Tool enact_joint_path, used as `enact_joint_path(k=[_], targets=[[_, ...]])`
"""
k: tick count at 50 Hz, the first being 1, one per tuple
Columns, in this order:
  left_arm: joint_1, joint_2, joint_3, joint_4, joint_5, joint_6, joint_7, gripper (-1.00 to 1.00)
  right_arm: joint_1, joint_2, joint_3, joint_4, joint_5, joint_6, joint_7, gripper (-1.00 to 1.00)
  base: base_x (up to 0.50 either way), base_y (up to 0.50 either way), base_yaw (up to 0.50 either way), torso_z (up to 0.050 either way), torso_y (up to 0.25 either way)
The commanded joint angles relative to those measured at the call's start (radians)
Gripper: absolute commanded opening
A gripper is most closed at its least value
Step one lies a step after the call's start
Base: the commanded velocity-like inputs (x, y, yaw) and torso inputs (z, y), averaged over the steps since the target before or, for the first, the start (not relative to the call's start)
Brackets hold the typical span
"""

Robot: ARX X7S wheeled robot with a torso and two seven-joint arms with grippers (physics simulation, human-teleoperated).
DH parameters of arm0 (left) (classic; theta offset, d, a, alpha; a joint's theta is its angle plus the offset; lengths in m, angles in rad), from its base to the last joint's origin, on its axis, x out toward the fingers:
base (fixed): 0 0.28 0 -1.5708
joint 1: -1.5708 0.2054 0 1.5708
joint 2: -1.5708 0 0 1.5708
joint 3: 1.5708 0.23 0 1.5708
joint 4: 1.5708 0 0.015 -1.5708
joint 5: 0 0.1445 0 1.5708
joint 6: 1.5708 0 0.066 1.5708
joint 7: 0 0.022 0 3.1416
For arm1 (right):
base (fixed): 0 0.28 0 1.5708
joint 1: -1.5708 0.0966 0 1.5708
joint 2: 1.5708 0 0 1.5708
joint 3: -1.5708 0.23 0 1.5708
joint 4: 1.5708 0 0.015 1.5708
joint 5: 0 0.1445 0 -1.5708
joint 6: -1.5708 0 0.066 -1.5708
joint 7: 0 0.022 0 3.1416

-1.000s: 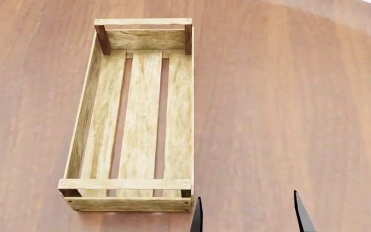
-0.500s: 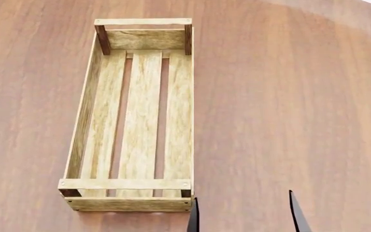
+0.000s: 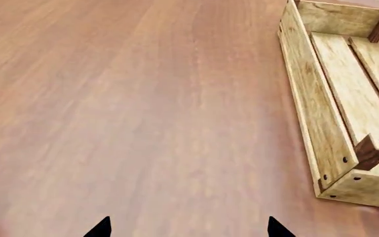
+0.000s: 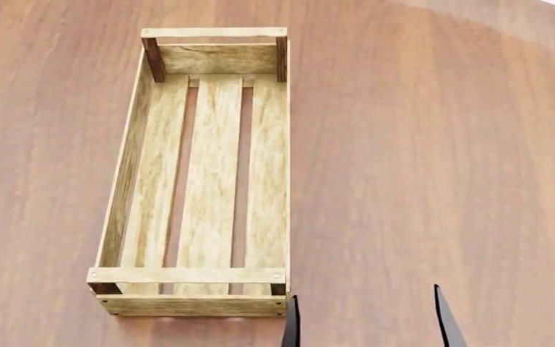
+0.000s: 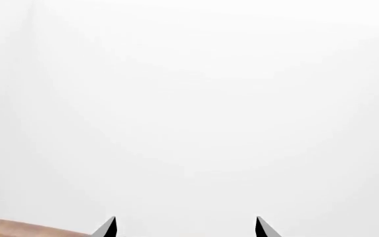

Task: Stack the right bowl on the left bowl and place them in the tray.

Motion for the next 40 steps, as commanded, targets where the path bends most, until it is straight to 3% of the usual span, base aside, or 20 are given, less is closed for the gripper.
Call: enact_joint_path(k=[1,40], targets=[[0.002,0.021,-0.005,-0.046,0.012,-0.012,0.027,1.0,0.002,-0.014,0.022,0.001,-0.018,-0.002,-0.015,1.0,0.0,0.0,0.0,0.0,0.0],[0.025,0.033,-0.016,-0.114,0.007,-0.018,0.01,1.0,-0.003,-0.004,0.013,0.008,-0.022,-0.006,0.005,1.0,0.0,0.0,0.0,0.0,0.0]])
